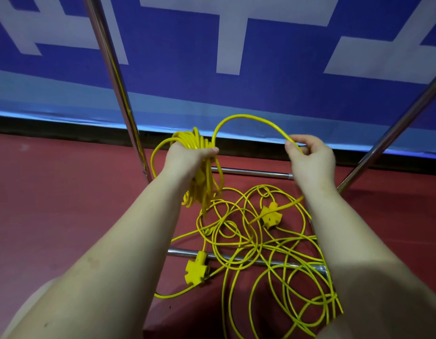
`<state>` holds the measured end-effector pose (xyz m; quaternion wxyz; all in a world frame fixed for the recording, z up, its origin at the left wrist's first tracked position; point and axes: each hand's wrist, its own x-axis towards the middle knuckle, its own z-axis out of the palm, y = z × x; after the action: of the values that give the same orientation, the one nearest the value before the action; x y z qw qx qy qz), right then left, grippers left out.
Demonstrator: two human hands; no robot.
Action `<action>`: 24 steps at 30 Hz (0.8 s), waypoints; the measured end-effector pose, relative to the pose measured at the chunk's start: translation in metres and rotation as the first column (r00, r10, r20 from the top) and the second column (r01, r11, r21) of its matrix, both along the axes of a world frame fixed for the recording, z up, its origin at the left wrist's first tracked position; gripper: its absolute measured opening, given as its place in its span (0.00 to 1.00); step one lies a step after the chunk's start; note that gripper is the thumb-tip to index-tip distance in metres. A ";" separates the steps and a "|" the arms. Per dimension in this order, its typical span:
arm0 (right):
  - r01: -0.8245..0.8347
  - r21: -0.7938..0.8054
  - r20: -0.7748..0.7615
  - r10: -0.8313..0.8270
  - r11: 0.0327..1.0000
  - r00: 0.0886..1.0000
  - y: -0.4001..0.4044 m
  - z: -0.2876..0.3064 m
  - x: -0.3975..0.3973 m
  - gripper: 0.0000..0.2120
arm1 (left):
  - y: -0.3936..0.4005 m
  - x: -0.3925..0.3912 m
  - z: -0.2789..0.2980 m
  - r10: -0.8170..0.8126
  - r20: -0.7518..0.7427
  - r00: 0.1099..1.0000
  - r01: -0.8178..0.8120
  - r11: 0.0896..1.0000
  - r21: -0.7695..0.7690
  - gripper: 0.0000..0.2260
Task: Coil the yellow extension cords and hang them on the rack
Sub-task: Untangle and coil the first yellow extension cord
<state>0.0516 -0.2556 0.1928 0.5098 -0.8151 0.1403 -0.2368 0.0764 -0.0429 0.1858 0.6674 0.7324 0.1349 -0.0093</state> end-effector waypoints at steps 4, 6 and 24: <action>-0.061 -0.043 0.074 0.064 0.997 0.995 0.006 0.011 -0.004 0.02 | -0.005 -0.002 -0.002 -0.161 0.004 0.987 0.157 0.970 0.185 0.12; -0.090 -0.109 0.031 0.094 0.990 0.995 0.003 0.015 -0.005 0.03 | -0.006 -0.003 -0.003 -0.174 -0.009 0.985 0.173 0.969 0.178 0.10; -0.230 -0.429 -0.280 0.114 0.874 0.953 0.002 0.024 -0.007 0.09 | -0.001 0.002 -0.004 -0.102 -0.100 0.990 0.075 0.967 -0.244 0.05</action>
<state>0.0446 -0.2538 0.2168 0.3017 -0.9441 0.0690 -0.1135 0.0782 -0.0435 0.1814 0.7412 0.6500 0.1371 -0.0962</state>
